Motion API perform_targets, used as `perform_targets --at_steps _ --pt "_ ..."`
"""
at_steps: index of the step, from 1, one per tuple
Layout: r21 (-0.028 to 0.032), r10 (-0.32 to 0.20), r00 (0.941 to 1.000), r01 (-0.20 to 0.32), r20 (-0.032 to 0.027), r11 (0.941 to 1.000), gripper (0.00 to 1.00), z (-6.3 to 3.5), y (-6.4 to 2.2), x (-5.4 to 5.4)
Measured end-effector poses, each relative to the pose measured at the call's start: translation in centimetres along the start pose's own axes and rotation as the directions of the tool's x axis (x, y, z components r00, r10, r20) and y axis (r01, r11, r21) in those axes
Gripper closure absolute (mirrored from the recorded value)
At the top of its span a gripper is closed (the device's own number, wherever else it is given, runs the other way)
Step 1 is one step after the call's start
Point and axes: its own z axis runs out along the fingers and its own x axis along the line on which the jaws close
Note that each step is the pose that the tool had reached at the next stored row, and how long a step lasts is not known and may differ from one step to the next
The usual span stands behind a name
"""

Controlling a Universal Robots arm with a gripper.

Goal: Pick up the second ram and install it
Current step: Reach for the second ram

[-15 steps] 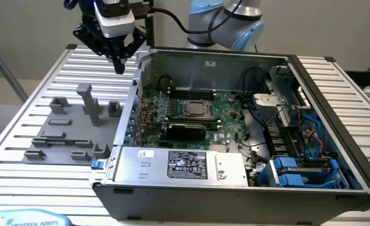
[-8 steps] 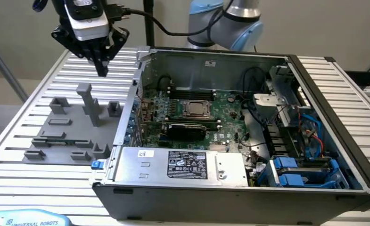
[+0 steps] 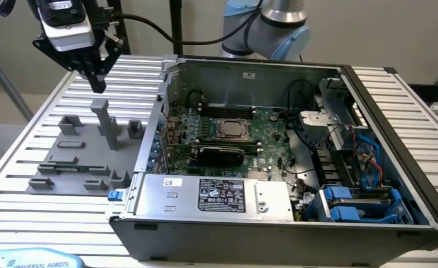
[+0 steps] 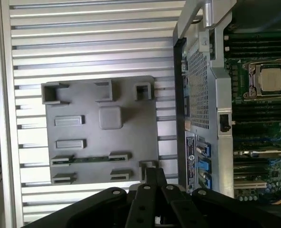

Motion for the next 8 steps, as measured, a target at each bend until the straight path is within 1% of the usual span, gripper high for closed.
perform_targets --at_steps 8 --pt "0.0054 0.000 1.0000 0.000 -0.0008 1.0000 0.89 0.70 -0.32 3.6"
